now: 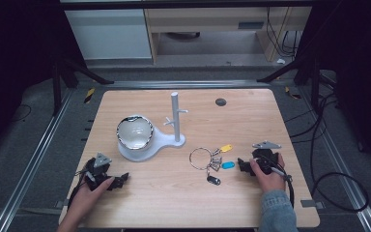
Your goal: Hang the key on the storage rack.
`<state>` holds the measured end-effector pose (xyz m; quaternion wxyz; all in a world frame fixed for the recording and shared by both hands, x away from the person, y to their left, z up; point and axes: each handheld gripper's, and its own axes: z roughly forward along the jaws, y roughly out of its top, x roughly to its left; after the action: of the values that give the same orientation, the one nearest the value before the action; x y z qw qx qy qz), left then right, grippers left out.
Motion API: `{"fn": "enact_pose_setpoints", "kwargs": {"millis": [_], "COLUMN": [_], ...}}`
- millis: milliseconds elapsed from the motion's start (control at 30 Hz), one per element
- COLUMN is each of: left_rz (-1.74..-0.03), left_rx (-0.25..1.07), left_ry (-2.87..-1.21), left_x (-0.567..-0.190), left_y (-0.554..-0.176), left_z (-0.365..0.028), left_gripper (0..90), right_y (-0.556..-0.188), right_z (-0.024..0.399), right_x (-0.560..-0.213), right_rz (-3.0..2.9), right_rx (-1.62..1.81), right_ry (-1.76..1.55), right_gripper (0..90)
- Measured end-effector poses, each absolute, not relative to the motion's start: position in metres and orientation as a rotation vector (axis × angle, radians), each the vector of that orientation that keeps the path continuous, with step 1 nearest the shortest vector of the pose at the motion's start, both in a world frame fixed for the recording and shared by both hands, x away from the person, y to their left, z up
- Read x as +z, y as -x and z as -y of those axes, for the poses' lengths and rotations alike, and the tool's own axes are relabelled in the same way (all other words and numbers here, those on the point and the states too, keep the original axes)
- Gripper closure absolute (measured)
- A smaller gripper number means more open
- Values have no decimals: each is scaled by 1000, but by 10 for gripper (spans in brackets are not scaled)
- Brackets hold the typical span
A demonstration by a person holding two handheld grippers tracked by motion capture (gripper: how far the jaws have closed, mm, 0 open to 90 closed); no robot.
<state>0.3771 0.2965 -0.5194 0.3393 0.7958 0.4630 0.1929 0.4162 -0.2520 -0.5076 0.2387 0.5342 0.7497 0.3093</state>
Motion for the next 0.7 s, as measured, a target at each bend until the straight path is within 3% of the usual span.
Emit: {"fn": "enact_pose_setpoints", "kwargs": {"millis": [533, 600, 700], "left_rz": [-1202, -1202, -1202], "left_rx": [505, 505, 505], "left_ry": [-2071, -2071, -2071], "left_x": [-520, -520, -520], "left_y": [-377, -377, -377], "left_z": [-297, -297, -297], "left_gripper": [0, 0, 0], "right_y": [-416, -415, -415], "right_z": [253, 254, 253], "right_x": [-507, -505, -495], "right_rz": [-2064, -2074, -2121], "right_rx": [850, 846, 830], "right_ry": [-1450, -1445, -1411], "right_gripper": [8, 76, 101]}}
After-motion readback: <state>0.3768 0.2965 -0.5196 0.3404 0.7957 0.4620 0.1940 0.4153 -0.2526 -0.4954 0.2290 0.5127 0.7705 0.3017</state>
